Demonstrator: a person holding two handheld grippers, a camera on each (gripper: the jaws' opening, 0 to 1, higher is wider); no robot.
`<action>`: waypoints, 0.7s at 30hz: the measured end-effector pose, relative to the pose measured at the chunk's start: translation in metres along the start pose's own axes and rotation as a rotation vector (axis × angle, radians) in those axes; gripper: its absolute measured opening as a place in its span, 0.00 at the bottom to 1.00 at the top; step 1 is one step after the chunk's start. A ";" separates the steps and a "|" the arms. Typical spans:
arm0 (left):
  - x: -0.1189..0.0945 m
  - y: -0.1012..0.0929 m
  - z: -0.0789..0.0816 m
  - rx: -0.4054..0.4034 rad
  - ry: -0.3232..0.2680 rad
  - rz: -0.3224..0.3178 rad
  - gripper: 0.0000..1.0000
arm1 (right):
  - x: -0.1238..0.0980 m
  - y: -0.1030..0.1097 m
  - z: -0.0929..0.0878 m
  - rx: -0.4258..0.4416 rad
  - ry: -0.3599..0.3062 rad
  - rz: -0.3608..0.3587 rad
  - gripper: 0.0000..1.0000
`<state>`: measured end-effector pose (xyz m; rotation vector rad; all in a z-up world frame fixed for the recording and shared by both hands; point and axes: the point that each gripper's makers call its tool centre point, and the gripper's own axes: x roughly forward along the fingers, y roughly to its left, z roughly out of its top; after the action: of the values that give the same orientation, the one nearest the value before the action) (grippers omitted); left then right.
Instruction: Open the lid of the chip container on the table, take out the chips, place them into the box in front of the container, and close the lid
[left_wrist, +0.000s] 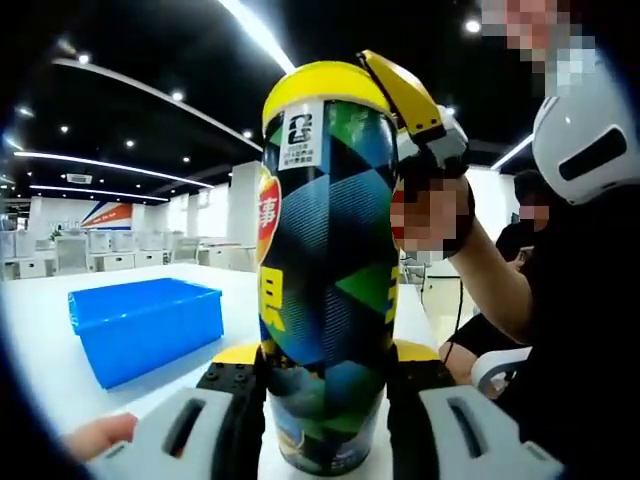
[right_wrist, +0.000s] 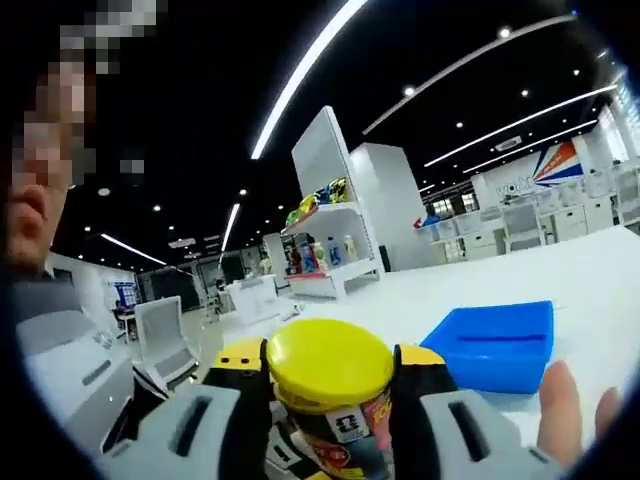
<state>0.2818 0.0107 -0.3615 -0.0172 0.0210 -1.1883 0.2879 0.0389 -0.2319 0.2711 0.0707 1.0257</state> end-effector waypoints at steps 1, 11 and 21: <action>0.000 0.000 0.000 0.001 0.000 0.000 0.47 | -0.002 0.000 0.004 -0.001 -0.007 0.004 0.41; 0.000 0.000 0.000 0.003 -0.007 0.003 0.47 | -0.026 -0.017 0.055 -0.128 -0.109 -0.108 0.41; 0.000 0.000 0.001 0.008 -0.015 0.001 0.47 | -0.068 -0.048 0.100 -0.266 -0.186 -0.289 0.41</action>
<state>0.2816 0.0106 -0.3610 -0.0193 0.0030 -1.1872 0.3111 -0.0618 -0.1520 0.1081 -0.1890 0.7089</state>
